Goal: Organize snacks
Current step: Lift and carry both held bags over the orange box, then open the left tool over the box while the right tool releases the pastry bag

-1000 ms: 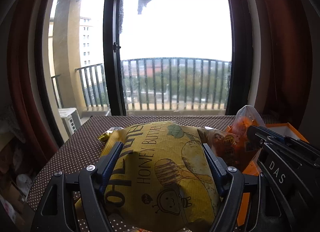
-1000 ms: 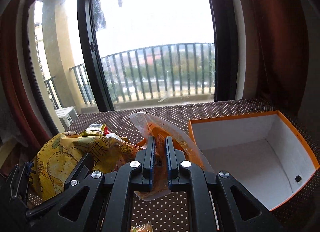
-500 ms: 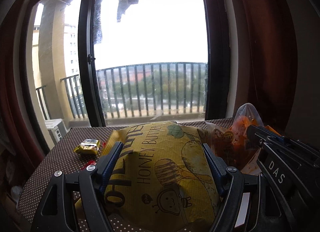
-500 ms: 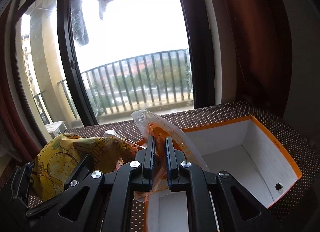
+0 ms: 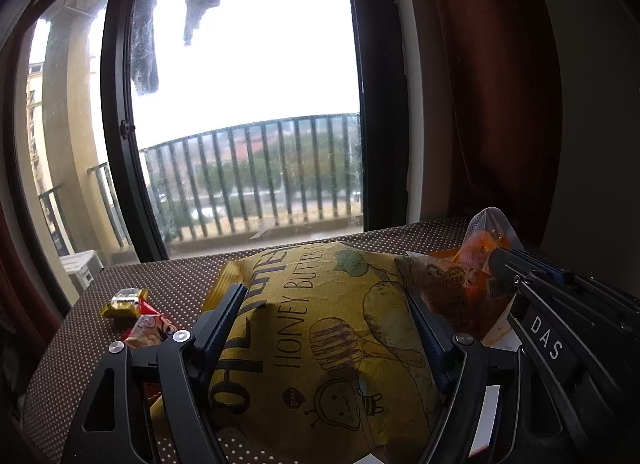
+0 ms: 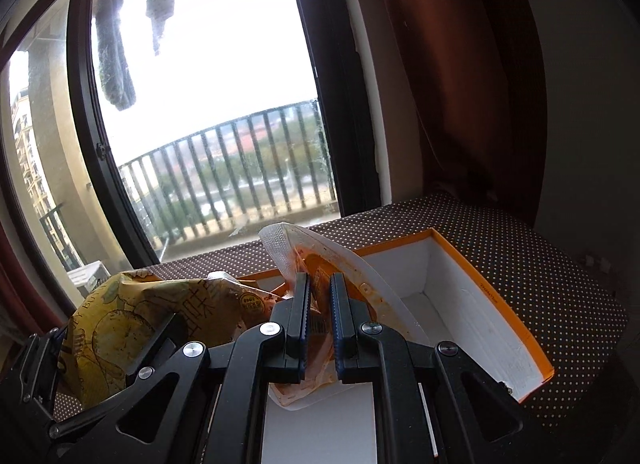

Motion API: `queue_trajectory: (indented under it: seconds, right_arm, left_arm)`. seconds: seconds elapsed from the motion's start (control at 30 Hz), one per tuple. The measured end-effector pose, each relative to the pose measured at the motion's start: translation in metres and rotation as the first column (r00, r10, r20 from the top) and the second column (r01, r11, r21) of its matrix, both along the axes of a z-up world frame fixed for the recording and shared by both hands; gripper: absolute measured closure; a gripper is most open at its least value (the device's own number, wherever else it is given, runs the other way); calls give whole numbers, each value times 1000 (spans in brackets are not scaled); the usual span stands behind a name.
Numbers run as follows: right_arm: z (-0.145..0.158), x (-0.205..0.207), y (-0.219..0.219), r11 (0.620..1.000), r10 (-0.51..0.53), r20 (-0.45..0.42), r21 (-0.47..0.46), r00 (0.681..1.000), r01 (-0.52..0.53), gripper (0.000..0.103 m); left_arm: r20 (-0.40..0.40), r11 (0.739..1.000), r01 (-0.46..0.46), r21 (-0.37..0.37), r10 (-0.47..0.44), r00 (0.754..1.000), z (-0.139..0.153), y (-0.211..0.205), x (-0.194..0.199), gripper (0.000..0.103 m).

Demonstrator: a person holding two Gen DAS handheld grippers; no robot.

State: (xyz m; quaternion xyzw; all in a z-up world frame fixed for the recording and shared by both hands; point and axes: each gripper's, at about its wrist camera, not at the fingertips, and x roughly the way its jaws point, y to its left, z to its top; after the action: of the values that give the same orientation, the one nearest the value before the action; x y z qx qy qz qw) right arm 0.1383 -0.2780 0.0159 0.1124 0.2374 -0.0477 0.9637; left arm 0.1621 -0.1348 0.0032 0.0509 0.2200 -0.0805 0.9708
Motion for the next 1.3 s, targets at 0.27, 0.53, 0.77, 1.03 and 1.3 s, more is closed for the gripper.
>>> queue_trajectory:
  seconds: [0.27,0.53,0.77,1.03,1.3]
  right_arm:
    - [-8,6,-34,999,-37,-34,-13,999,36,91]
    - [-29,33,-57,999,-34,-116,9,993,35,91]
    - [-53,59,-66,997,-7,-244,67,970,25,88]
    - [-56,56,-64,999,-32,-258,34,966,42,44]
    - [-40,30,-50,995,-84,-169,-68,982,74,16]
  left_arm:
    - [-79,999,35,-15,-36,996,-14,-33,22,25]
    - [-237,996,91,3,-88,968,-31,-53,53,18]
    - [-296,991,126,37,-110,949,-45,-59,66,13]
    - [-325,991,134,-17,-132,937,-42,-53,68,12]
    - [-245,989,150,-3,-146,959,-29,-50,33,3]
